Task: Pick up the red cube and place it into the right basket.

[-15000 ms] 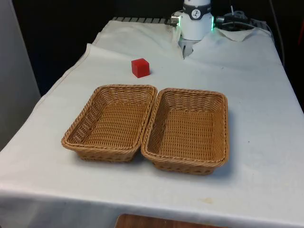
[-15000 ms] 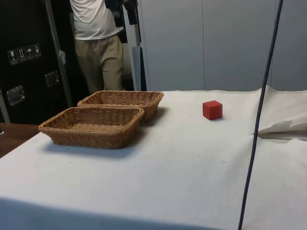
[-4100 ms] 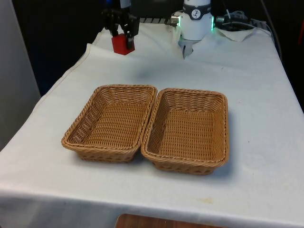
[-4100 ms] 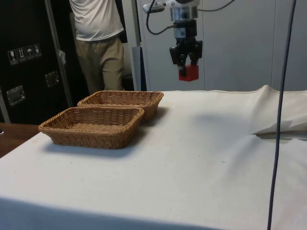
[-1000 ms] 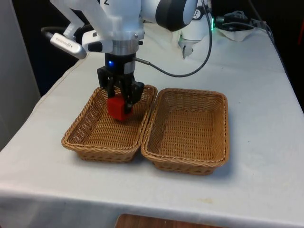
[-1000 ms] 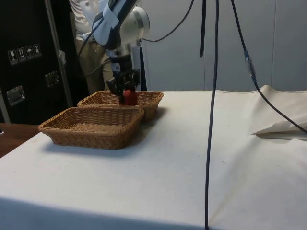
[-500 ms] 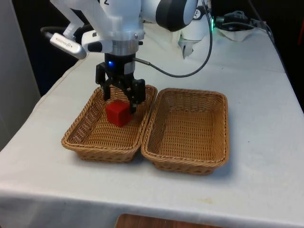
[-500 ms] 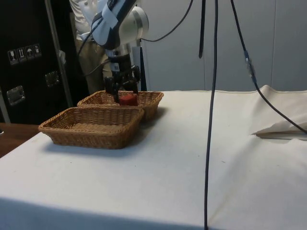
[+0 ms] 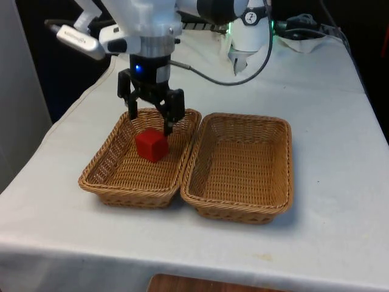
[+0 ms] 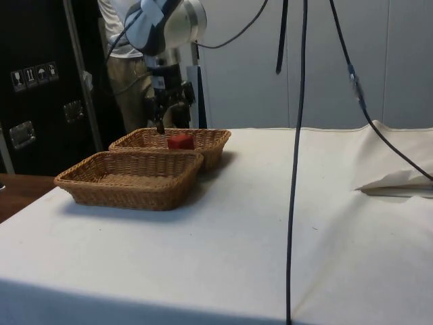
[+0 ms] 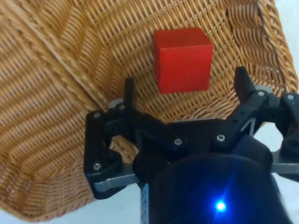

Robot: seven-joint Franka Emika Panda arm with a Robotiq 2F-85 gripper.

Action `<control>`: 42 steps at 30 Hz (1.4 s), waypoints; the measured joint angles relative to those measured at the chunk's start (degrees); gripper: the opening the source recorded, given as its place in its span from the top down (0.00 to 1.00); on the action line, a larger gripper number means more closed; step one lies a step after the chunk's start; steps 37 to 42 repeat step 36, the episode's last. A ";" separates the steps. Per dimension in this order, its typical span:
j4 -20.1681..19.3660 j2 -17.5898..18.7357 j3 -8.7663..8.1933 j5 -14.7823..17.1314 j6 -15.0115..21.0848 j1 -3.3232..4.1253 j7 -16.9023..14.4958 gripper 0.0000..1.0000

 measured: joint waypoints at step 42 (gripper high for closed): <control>3.72 -4.87 0.86 -5.96 -6.30 4.01 -0.06 0.00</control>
